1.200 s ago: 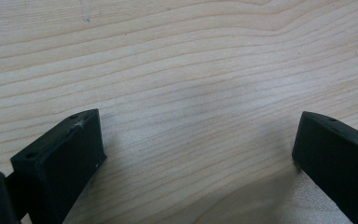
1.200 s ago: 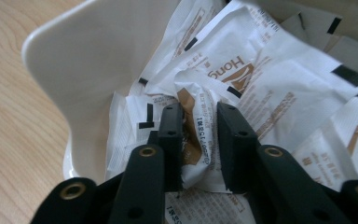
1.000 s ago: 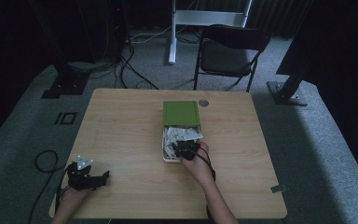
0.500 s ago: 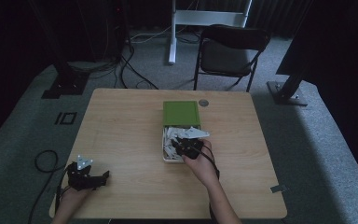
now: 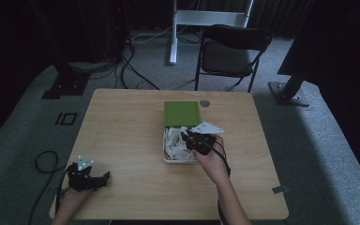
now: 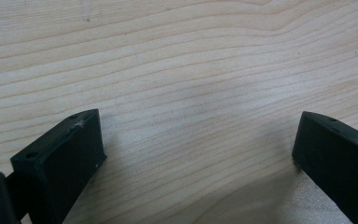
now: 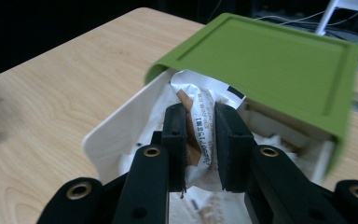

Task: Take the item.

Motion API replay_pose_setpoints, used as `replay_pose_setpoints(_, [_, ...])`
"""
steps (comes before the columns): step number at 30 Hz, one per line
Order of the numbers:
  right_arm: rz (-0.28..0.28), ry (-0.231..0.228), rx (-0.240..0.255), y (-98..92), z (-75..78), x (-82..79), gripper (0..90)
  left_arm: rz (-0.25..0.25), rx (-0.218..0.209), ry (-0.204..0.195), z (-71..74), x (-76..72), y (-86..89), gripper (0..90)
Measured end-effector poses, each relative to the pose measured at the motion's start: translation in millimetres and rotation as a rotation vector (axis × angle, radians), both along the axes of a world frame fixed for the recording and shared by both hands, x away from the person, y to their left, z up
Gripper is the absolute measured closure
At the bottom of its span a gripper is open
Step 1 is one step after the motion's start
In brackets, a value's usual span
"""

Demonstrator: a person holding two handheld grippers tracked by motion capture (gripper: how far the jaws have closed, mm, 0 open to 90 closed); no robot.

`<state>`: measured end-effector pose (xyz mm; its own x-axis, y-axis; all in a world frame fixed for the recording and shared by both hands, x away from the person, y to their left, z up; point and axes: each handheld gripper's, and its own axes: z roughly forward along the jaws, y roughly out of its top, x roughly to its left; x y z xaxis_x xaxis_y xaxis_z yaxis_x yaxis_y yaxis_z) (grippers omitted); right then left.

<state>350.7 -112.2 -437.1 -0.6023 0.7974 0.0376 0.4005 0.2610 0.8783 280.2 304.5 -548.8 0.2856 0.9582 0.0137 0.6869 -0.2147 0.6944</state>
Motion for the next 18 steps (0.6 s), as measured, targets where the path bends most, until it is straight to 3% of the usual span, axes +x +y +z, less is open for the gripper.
replay_pose_setpoints(11, [-0.088,-0.035,0.002,-34.9,6.6,3.5,75.7,0.000,0.000,0.000,0.0,0.0,0.0,2.8])
replay_pose_setpoints(18, [-0.143,-0.020,0.013,-59.3,-0.8,11.2,75.6,0.001,-0.002,0.001,0.0,-0.1,-0.1,2.8])
